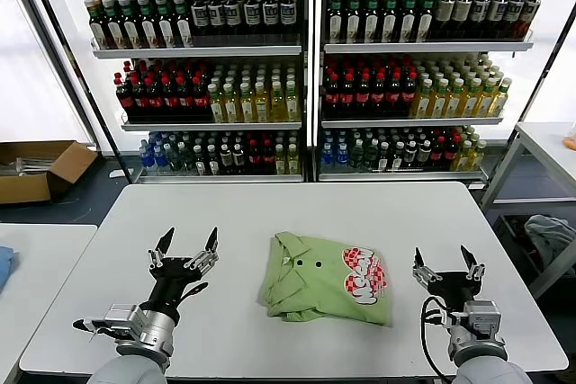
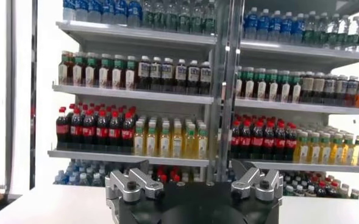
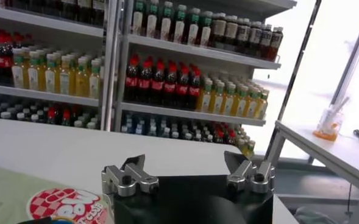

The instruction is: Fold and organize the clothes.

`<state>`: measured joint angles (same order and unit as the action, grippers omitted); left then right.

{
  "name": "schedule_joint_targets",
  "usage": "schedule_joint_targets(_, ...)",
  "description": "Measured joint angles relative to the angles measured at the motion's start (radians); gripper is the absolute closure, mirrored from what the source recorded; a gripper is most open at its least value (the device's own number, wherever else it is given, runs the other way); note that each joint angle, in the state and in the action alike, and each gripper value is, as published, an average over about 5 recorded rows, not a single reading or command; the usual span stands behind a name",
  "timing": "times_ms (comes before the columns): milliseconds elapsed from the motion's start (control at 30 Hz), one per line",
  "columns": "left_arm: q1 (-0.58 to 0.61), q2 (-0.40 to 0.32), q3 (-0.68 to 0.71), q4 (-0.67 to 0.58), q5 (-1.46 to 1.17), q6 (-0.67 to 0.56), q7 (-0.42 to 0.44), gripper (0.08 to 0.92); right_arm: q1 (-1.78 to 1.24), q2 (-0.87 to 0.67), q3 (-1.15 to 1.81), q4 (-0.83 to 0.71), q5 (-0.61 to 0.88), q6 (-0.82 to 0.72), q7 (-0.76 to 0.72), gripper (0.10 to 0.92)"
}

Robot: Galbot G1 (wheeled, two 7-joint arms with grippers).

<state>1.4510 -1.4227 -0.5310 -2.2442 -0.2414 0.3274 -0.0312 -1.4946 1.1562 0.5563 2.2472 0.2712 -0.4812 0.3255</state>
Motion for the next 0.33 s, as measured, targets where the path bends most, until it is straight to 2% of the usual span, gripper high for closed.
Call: schedule_joint_targets(333,0.002,-0.004,0.0,0.003,0.01,0.0,0.006,0.177,0.0,0.0,-0.005,-0.003,-0.003,0.005,-0.004,0.203)
